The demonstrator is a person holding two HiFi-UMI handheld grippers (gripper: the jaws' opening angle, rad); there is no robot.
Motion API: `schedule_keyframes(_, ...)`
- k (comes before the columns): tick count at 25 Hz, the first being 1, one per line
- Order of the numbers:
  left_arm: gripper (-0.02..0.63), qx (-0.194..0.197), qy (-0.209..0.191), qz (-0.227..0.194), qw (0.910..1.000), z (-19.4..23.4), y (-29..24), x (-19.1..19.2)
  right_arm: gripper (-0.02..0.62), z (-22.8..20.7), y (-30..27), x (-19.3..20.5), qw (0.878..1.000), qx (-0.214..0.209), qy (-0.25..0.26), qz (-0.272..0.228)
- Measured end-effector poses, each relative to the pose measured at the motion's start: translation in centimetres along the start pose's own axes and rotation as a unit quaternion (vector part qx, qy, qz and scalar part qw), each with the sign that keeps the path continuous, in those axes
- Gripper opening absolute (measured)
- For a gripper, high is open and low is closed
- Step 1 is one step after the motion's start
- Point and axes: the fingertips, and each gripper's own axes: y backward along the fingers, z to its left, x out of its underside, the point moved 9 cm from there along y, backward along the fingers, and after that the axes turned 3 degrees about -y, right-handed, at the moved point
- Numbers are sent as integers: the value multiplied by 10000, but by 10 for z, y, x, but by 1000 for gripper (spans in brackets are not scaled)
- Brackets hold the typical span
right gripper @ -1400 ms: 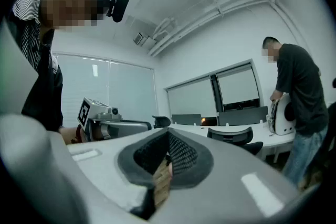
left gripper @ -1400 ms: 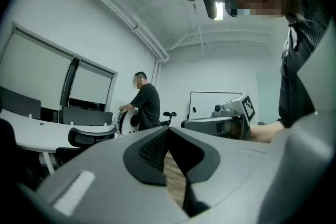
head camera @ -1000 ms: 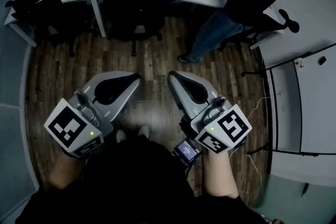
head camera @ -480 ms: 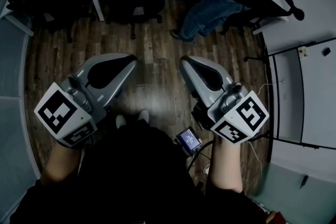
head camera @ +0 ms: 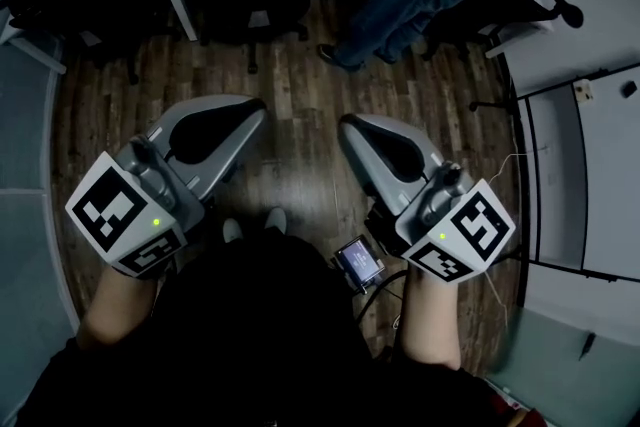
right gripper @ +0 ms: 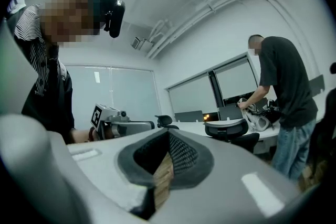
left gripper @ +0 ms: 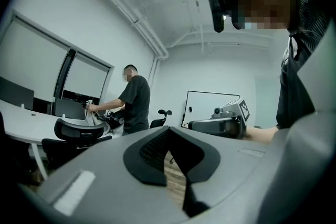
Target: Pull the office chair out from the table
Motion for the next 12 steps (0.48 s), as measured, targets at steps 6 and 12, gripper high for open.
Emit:
schedule_keyframes(6, 5, -9, -133, 76, 9999, -7, -24, -4, 2, -20, 18, 0, 9999, -37, -80, -132)
schedule_keyframes(12, 5, -38, -180, 151, 9997, -8, -46, -7, 2, -40, 27, -2, 9997, -101, -134, -182)
